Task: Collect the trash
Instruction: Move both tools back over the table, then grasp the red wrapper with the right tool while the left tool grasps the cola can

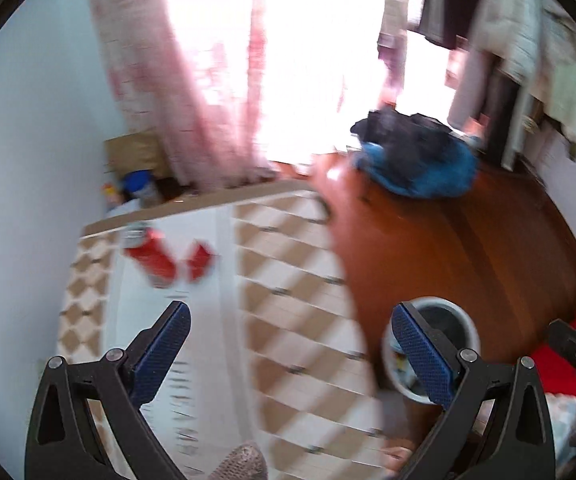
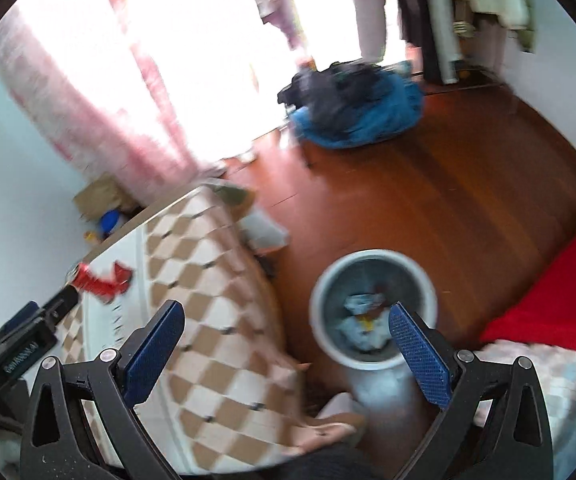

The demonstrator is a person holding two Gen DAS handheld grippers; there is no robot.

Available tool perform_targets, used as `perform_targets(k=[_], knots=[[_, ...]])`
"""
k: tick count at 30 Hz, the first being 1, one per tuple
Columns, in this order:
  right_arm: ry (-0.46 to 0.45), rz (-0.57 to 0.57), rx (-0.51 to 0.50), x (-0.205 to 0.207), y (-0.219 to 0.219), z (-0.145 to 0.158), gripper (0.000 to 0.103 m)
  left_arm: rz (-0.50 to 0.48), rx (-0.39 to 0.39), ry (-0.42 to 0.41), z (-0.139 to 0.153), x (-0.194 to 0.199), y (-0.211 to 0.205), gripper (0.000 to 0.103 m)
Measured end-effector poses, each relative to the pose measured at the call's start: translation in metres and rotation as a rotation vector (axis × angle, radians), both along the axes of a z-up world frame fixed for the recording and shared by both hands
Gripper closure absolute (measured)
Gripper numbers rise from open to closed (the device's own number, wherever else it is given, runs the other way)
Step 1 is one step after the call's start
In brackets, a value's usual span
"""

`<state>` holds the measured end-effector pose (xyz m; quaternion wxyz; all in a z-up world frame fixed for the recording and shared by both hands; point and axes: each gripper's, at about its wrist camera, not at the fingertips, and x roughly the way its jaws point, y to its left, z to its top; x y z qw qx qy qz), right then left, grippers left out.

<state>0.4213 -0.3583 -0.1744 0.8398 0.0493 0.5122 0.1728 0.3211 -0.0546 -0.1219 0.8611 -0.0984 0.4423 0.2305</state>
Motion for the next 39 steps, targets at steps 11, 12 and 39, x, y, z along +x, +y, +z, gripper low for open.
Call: perform_targets(k=[11, 12, 39], knots=[[0.223, 0.165, -0.013, 0.066, 0.213, -0.119, 0.000, 0.252, -0.009, 0.141, -0.076, -0.008, 0.191, 0.000], [0.235, 0.169, -0.012, 0.072, 0.226, -0.128, 0.000, 0.247, -0.016, 0.144, -0.081, -0.004, 0.198, 0.000], [0.406, 0.356, 0.142, 0.075, 0.402, -0.201, 0.072, 0.374, 0.133, 0.191, -0.123, -0.041, 0.282, 0.034]])
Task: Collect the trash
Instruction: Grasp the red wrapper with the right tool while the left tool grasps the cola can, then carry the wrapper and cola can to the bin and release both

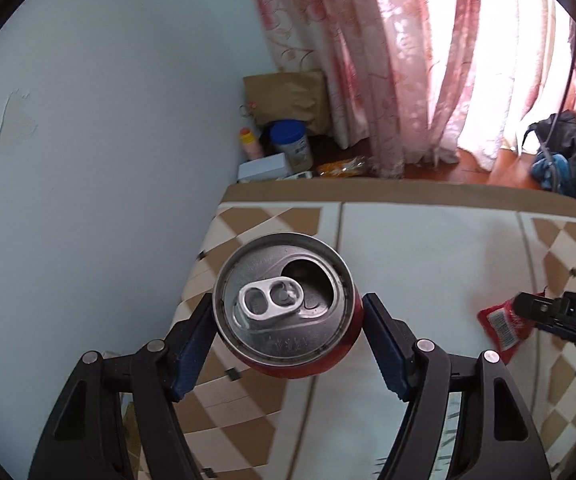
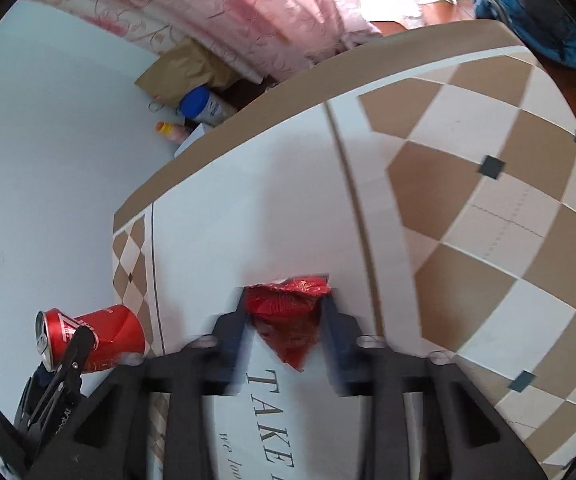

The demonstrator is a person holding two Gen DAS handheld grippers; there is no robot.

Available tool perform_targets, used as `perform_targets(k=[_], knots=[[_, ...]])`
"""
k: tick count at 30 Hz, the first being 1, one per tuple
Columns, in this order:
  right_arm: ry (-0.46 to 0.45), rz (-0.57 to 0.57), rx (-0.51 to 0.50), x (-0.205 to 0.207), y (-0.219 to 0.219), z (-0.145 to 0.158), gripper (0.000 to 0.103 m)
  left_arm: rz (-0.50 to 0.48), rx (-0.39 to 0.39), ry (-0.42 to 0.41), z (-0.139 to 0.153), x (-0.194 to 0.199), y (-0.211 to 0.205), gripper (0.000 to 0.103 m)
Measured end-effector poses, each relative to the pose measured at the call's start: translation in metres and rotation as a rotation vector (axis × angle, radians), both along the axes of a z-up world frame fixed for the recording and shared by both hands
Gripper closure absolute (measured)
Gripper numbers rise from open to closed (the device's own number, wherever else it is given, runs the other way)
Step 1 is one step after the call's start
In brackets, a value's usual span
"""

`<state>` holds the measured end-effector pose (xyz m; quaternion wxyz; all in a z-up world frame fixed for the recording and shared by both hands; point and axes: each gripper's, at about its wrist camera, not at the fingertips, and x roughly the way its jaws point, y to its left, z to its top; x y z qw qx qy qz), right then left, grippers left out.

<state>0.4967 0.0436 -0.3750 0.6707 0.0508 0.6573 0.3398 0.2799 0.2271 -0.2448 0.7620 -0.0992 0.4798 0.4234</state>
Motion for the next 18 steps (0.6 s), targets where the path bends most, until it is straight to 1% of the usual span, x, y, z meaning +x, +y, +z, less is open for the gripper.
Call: perform_targets(k=[3, 5, 8, 9, 11, 13, 17, 18], knots=[[-0.077, 0.022, 0.009, -0.012, -0.004, 0.018, 0.074, 0.009, 0.001, -0.002, 0.001, -0.008, -0.001, 0.034], [-0.110, 0.027, 0.021, -0.018, -0.013, 0.034, 0.074, 0.007, 0.006, -0.011, 0.005, -0.013, -0.006, 0.034], [-0.181, 0.026, 0.042, -0.027, -0.033, 0.064, 0.074, -0.007, 0.013, -0.043, 0.020, -0.018, -0.020, 0.034], [-0.192, 0.019, 0.050, -0.027, -0.039, 0.071, 0.074, -0.018, 0.022, -0.060, 0.028, -0.021, -0.029, 0.034], [-0.213, -0.007, 0.076, -0.029, -0.062, 0.091, 0.074, -0.037, 0.026, -0.084, 0.040, -0.026, -0.043, 0.034], [-0.236, -0.029, 0.094, -0.031, -0.087, 0.109, 0.074, -0.068, 0.031, -0.117, 0.058, -0.031, -0.065, 0.034], [-0.274, -0.090, 0.130, -0.040, -0.155, 0.145, 0.074, -0.137, 0.031, -0.182, 0.091, -0.033, -0.109, 0.034], [-0.287, -0.107, 0.137, -0.043, -0.172, 0.154, 0.074, -0.166, 0.029, -0.205, 0.102, -0.033, -0.125, 0.034]])
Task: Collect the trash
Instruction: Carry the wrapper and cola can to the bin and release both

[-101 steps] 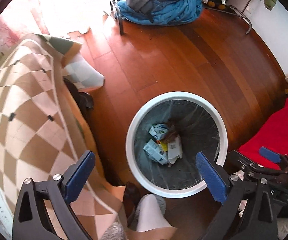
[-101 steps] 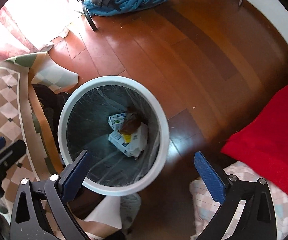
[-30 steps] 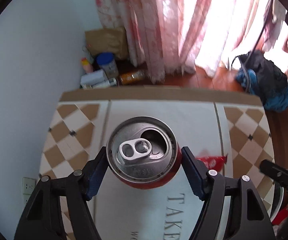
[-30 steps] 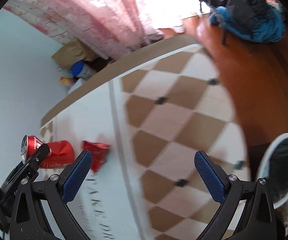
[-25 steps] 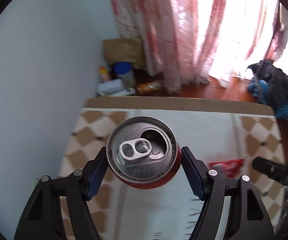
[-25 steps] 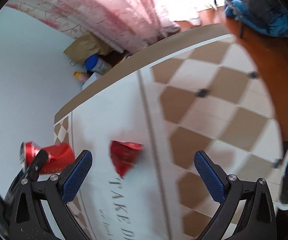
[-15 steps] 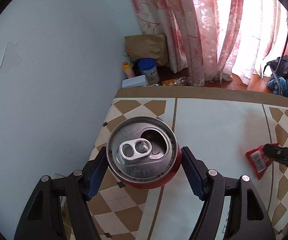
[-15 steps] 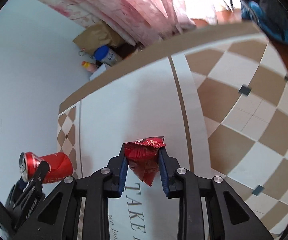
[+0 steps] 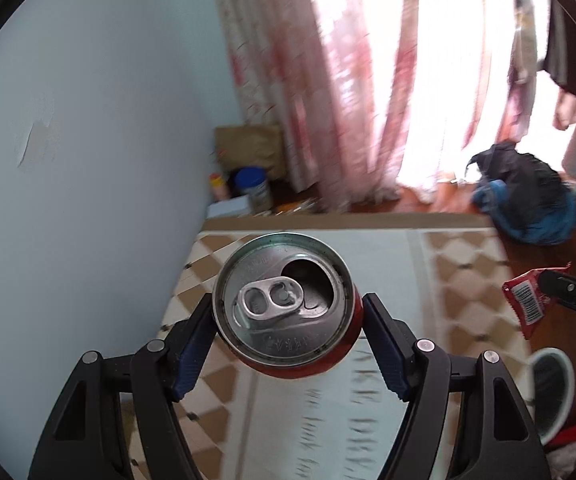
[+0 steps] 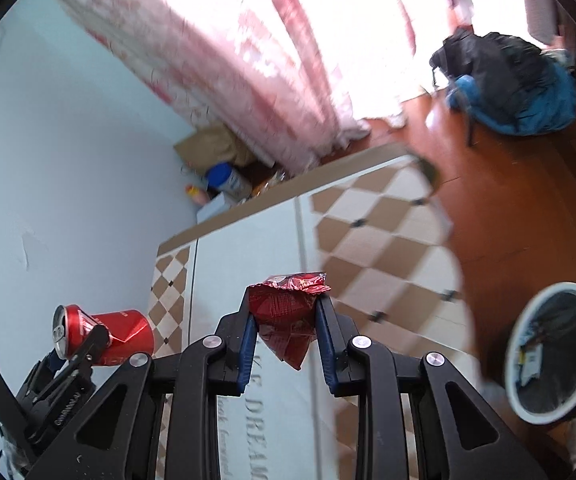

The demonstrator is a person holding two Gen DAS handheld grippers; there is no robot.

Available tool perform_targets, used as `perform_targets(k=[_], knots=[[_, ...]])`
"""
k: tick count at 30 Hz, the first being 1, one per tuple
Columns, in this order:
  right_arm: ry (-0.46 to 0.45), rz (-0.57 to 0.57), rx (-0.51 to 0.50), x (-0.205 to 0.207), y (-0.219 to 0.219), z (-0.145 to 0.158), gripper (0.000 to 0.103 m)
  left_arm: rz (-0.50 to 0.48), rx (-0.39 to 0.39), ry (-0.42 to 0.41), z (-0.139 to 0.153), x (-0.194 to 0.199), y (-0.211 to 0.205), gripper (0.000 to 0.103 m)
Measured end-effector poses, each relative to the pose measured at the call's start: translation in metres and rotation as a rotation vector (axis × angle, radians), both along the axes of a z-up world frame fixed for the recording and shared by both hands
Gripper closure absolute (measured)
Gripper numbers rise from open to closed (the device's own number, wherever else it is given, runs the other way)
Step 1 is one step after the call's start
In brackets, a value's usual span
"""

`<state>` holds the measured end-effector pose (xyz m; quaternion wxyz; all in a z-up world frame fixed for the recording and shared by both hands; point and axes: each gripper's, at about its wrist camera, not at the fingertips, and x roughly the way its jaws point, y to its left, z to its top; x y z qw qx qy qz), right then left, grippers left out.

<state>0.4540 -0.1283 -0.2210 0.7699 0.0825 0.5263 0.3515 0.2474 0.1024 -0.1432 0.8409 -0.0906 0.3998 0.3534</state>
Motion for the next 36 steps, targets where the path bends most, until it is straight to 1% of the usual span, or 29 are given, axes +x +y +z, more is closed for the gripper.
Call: perform_targets(k=[4, 5, 7, 11, 13, 15, 18, 20, 23, 25, 26, 27, 29, 30, 32, 34, 35, 36], knots=[[-0.038, -0.056, 0.016, -0.005, -0.069, 0.028, 0.074, -0.111, -0.018, -0.046, 0.028, 0.010, -0.054, 0.034], [-0.045, -0.072, 0.018, -0.006, -0.089, 0.034, 0.074, -0.131, -0.025, -0.051, 0.031, 0.013, -0.064, 0.034], [-0.063, -0.104, 0.011, -0.007, -0.124, 0.045, 0.074, -0.198, -0.048, -0.070, 0.040, 0.023, -0.098, 0.034], [-0.093, -0.175, -0.013, -0.006, -0.198, 0.058, 0.074, -0.325, -0.093, -0.091, 0.044, 0.051, -0.165, 0.034], [-0.097, -0.212, -0.026, -0.004, -0.235, 0.058, 0.074, -0.380, -0.115, -0.090, 0.040, 0.068, -0.193, 0.034], [-0.091, -0.254, -0.045, 0.001, -0.270, 0.052, 0.074, -0.429, -0.129, -0.082, 0.035, 0.085, -0.221, 0.034], [-0.069, -0.312, -0.081, 0.012, -0.314, 0.030, 0.074, -0.508, -0.160, -0.053, 0.017, 0.116, -0.268, 0.034], [-0.034, -0.346, -0.104, 0.022, -0.342, 0.008, 0.074, -0.541, -0.176, -0.032, 0.004, 0.132, -0.291, 0.034], [0.024, -0.385, -0.147, 0.041, -0.374, -0.033, 0.074, -0.596, -0.214, 0.023, -0.025, 0.160, -0.324, 0.034], [0.069, -0.400, -0.171, 0.052, -0.390, -0.062, 0.074, -0.628, -0.246, 0.077, -0.052, 0.181, -0.343, 0.034], [0.098, -0.407, -0.190, 0.060, -0.398, -0.081, 0.074, -0.636, -0.257, 0.092, -0.061, 0.188, -0.349, 0.033], [0.116, -0.413, -0.202, 0.065, -0.403, -0.095, 0.075, -0.658, -0.280, 0.120, -0.078, 0.198, -0.358, 0.033], [0.159, -0.418, -0.212, 0.075, -0.411, -0.123, 0.075, -0.690, -0.327, 0.165, -0.100, 0.210, -0.369, 0.033], [0.179, -0.425, -0.221, 0.079, -0.414, -0.137, 0.074, -0.707, -0.385, 0.204, -0.117, 0.221, -0.372, 0.032], [0.223, -0.426, -0.229, 0.088, -0.418, -0.165, 0.074, -0.700, -0.473, 0.252, -0.142, 0.236, -0.372, 0.032], [0.267, -0.422, -0.235, 0.096, -0.416, -0.189, 0.074, -0.679, -0.519, 0.286, -0.160, 0.249, -0.370, 0.032], [0.293, -0.417, -0.243, 0.101, -0.415, -0.201, 0.074, -0.666, -0.536, 0.306, -0.170, 0.255, -0.366, 0.026], [0.317, -0.411, -0.250, 0.104, -0.413, -0.213, 0.071, -0.652, -0.549, 0.317, -0.175, 0.259, -0.364, 0.015]])
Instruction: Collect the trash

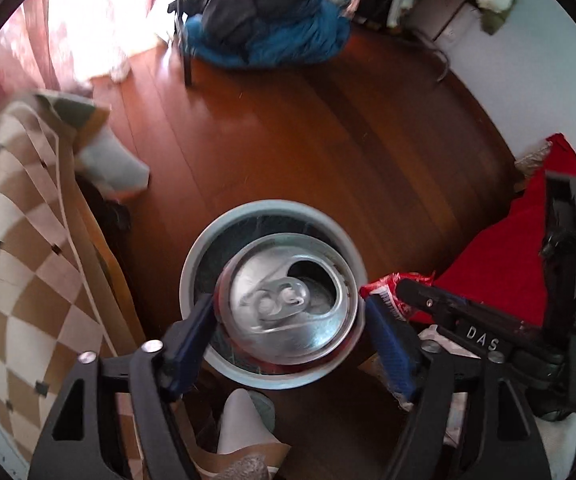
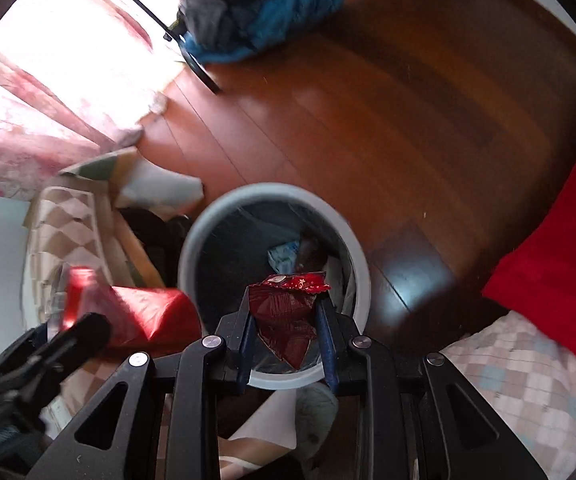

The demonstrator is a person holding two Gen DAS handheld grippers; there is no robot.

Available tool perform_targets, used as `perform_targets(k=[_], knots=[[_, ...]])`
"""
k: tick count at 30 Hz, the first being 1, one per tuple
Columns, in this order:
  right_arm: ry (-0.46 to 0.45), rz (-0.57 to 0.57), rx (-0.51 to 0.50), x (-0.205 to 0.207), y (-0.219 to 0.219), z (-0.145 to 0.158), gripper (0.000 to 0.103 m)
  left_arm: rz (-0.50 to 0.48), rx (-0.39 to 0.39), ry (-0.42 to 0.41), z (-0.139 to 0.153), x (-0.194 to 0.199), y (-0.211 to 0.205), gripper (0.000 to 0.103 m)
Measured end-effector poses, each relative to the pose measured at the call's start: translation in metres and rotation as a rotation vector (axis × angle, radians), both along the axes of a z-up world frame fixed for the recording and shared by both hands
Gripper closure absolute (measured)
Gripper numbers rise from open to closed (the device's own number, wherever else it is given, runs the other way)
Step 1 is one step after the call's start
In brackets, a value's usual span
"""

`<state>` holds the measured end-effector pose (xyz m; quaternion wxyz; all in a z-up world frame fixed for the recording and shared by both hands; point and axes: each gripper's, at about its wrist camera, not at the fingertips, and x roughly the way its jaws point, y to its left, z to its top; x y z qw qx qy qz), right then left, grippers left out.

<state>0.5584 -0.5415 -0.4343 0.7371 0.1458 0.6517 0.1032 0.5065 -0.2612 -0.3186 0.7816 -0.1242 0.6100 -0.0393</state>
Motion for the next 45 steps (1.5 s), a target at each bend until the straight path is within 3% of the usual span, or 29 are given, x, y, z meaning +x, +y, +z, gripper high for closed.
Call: perform_targets(k=[2, 3, 4, 7, 9, 15, 23, 38, 45], knots=[[0.033, 0.013, 0.002, 0.004, 0.003, -0.014, 0.053, 0.030, 0.006, 0.029, -0.008, 0.006, 0.009, 0.006], [0.045, 0.017, 0.001, 0.003, 0.006, -0.019, 0.029, 0.043, 0.005, 0.035, -0.008, 0.006, 0.012, 0.006], [0.050, 0.023, 0.007, 0.002, 0.008, -0.022, 0.013, 0.060, 0.003, 0.042, -0.009, 0.006, 0.017, 0.006], [0.056, 0.047, -0.015, -0.006, 0.010, -0.024, 0.008, 0.085, 0.038, 0.042, -0.006, -0.006, 0.024, 0.005], [0.064, 0.066, -0.043, -0.014, 0.012, -0.019, 0.000, 0.092, 0.068, 0.042, -0.001, -0.017, 0.025, 0.005], [0.013, 0.127, -0.151, -0.049, 0.015, 0.023, 0.000, 0.094, 0.154, 0.027, 0.020, -0.054, 0.026, 0.005], [-0.058, 0.145, -0.117, -0.103, 0.015, 0.106, 0.000, 0.083, 0.162, -0.026, 0.074, -0.103, 0.021, 0.005], [-0.239, 0.170, 0.028, -0.197, 0.000, 0.272, 0.000, 0.049, 0.075, -0.197, 0.209, -0.192, 0.017, 0.005], [-0.285, 0.206, 0.090, -0.239, 0.001, 0.332, 0.000, 0.029, 0.010, -0.246, 0.257, -0.227, 0.020, 0.005]])
